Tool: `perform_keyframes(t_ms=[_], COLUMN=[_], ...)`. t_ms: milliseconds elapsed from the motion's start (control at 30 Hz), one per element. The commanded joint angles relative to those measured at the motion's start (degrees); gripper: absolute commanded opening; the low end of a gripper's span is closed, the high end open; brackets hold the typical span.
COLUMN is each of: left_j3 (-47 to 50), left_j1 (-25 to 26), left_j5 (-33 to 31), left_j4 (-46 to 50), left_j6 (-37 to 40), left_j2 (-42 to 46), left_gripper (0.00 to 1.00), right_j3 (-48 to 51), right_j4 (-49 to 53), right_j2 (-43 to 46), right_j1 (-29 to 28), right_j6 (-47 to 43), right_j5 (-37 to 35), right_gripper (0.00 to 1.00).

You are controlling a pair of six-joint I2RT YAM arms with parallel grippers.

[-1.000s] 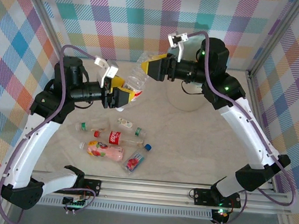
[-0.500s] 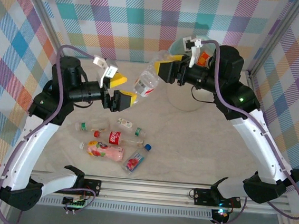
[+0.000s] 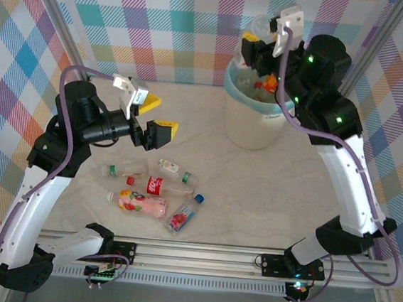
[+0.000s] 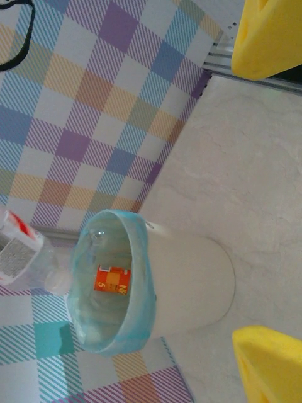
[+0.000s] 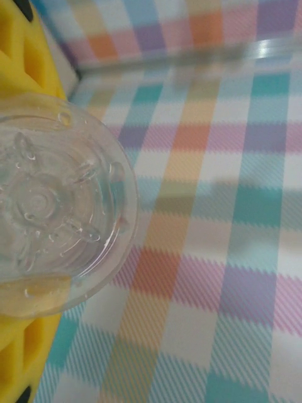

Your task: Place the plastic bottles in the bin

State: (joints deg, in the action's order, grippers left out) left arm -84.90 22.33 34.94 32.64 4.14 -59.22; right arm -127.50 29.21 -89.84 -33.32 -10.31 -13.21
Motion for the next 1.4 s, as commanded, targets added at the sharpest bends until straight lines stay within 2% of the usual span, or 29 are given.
perform_keyframes(t_ms=[0, 133, 333, 667, 867, 1033, 1367], left_j3=[-0.55, -0.45, -1.27, -1.91, -1.78, -1.23, 0.95], left_j1=[0.08, 0.09, 0.09, 0.09, 0.08, 0.07, 0.09], left_j5=[-1.26, -1.78, -2.05, -1.89, -2.41, -2.34, -2.29], left_j4=[-0.02, 0.79, 2.19, 2.25, 3.89, 3.61, 2.58], left_j6=[1.52, 2.4, 3.58, 3.41, 5.06, 4.69, 3.31], left_j2=[-0.5, -0.86, -2.06, -4.06, -3.97, -4.62, -4.08], left_gripper=[1.0, 1.0, 1.0, 1.0, 1.0, 1.0, 1.0], right_j3=[-4.54, -8.9, -9.09, -6.8, -3.72, 2.58, 2.68], right_j4=[-0.49, 0.77, 2.02, 0.16, 0.07, -1.13, 3.58], right_j2=[-6.35, -12.11, -17.9, -25.29, -27.05, -27.3, -30.22], right_j1=[3.08, 5.6, 8.03, 11.11, 12.48, 13.08, 15.17], right_j6=[-7.07, -5.42, -2.17, 3.62, 7.57, 9.59, 12.04], right_j5=[-7.36, -7.79, -8.6, -4.08, -0.73, -0.24, 1.05], right_gripper=[0.53, 0.53, 0.54, 0.54, 0.55, 0.59, 0.65])
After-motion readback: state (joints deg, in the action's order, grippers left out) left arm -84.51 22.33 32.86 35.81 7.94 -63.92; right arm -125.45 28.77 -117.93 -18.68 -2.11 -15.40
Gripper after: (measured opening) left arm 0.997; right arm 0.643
